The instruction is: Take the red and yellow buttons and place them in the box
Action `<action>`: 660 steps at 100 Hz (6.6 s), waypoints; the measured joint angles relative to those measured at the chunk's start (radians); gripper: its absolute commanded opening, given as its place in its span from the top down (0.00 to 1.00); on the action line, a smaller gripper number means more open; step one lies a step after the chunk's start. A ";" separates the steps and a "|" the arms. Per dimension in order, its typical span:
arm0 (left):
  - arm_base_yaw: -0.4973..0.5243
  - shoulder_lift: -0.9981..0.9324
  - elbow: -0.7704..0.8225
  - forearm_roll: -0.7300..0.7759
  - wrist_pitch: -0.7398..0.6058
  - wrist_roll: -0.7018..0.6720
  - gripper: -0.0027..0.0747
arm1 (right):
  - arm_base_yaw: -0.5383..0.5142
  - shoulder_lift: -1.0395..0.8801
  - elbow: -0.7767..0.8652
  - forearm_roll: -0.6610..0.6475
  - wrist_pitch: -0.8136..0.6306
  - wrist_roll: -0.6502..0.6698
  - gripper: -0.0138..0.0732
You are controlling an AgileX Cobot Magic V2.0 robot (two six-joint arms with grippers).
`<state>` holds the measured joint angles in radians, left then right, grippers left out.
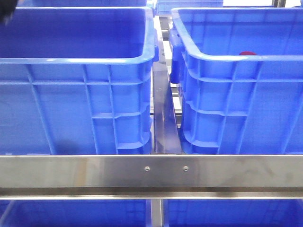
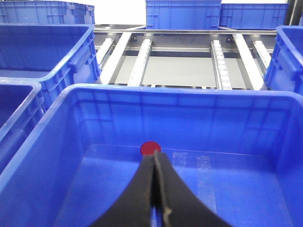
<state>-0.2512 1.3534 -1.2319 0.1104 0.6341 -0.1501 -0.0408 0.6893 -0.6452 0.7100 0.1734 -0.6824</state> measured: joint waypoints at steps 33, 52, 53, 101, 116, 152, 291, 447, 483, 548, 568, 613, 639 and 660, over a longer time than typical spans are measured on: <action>-0.350 -0.296 0.149 -0.022 0.007 0.002 0.99 | 0.000 0.000 0.000 0.000 0.000 0.000 0.92; -0.511 -0.334 0.164 -0.037 0.007 0.004 0.99 | 0.000 0.000 0.000 0.000 0.000 0.000 0.92; -0.515 -0.334 0.164 -0.037 0.007 0.004 0.99 | 0.000 0.000 0.000 0.000 0.000 0.000 0.92; -0.607 -0.334 0.170 -0.044 0.001 0.004 0.99 | 0.000 0.000 0.000 0.004 0.058 0.000 0.46; -0.607 -0.334 0.170 -0.044 -0.001 0.004 0.99 | 0.000 0.000 0.000 0.043 0.107 0.000 0.14; -0.608 -0.323 0.170 -0.044 -0.002 0.004 0.99 | 0.000 0.012 -0.008 0.407 0.381 0.000 0.12; -0.608 -0.322 0.170 -0.064 -0.006 0.004 0.99 | 0.526 0.646 -0.411 0.822 0.610 -0.145 0.47; -0.004 -0.823 0.468 0.018 0.047 -0.097 0.26 | 0.236 0.530 -0.412 0.650 0.547 -0.278 0.67; 0.093 -1.144 0.579 0.019 0.141 -0.097 0.69 | 0.158 0.524 -0.412 0.596 0.545 -0.278 0.67; 0.093 -1.212 0.580 0.019 0.154 -0.097 0.99 | -0.001 0.616 -0.412 0.472 -0.030 -0.357 0.67; 0.093 -1.212 0.580 0.019 0.154 -0.097 0.99 | -0.001 0.769 -0.412 0.482 -0.255 -0.386 0.67; 0.093 -1.212 0.580 0.019 0.156 -0.097 0.99 | -0.001 1.067 -0.477 0.494 -0.376 -0.388 0.67; 0.093 -1.212 0.580 0.019 0.156 -0.097 0.99 | -0.001 1.133 -0.564 0.494 -0.377 -0.388 0.67; 0.093 -1.212 0.580 0.019 0.156 -0.097 0.99 | -0.001 1.191 -0.617 0.494 -0.371 -0.388 0.67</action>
<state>-0.1584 0.1415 -0.6517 0.1294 0.7900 -0.2475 -0.0419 1.8803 -1.2625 1.2040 -0.1972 -1.0707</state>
